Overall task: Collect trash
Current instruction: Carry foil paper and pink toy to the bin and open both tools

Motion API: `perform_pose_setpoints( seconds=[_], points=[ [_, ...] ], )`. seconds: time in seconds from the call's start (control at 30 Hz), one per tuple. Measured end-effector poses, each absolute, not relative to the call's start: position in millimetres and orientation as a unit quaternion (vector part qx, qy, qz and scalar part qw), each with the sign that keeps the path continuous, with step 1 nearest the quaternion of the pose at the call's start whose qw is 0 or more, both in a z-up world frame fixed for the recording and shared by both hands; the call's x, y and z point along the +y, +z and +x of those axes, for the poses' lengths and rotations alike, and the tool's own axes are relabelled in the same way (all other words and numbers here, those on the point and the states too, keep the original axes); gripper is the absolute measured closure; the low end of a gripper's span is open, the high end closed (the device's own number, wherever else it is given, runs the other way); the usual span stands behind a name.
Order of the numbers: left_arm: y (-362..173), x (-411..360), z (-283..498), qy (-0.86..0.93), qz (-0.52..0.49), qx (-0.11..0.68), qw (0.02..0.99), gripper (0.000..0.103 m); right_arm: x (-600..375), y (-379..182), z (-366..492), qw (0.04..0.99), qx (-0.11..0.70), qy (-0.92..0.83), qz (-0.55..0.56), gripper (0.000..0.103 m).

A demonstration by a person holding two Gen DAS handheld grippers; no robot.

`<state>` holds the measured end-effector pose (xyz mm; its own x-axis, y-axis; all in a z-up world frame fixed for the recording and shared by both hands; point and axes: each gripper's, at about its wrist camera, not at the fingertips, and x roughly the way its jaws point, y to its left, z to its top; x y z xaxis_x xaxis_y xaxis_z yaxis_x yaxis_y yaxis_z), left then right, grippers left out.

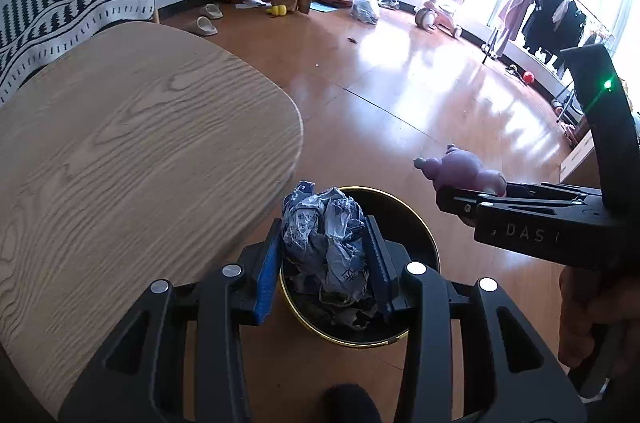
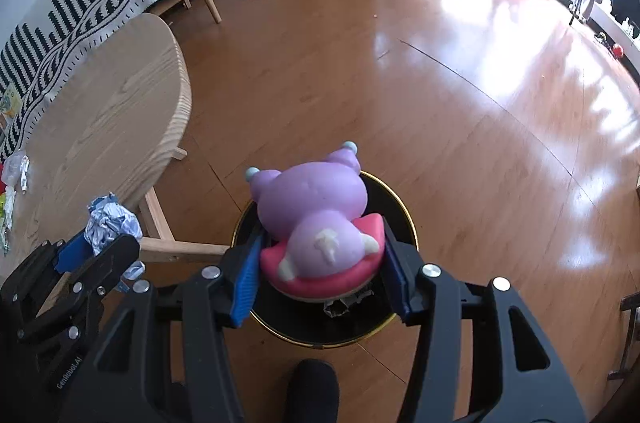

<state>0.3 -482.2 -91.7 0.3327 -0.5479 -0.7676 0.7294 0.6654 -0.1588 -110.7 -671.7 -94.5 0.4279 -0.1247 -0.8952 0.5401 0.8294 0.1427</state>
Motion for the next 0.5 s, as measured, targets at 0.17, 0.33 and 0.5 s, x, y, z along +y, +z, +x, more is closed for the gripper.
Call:
perform_pose_setpoints(
  seconds=[0.17,0.33,0.5],
  points=[
    [-95.2,-486.3,5.5,-0.398,0.109,0.424,0.806,0.064,-670.2,-91.5,-105.5,0.821,0.487,-0.205,0.217,0.048],
    [-96.3,-487.1,9.4,-0.4,0.108,0.426,0.804,0.064,-672.5,-91.8,-109.0,0.824,0.478,-0.208,0.221,0.029],
    [-99.1,-490.0,8.3,-0.405,0.108,0.427,0.801,0.064,-673.2,-89.6,-112.2,0.826,0.474,-0.214,0.216,0.029]
  ],
)
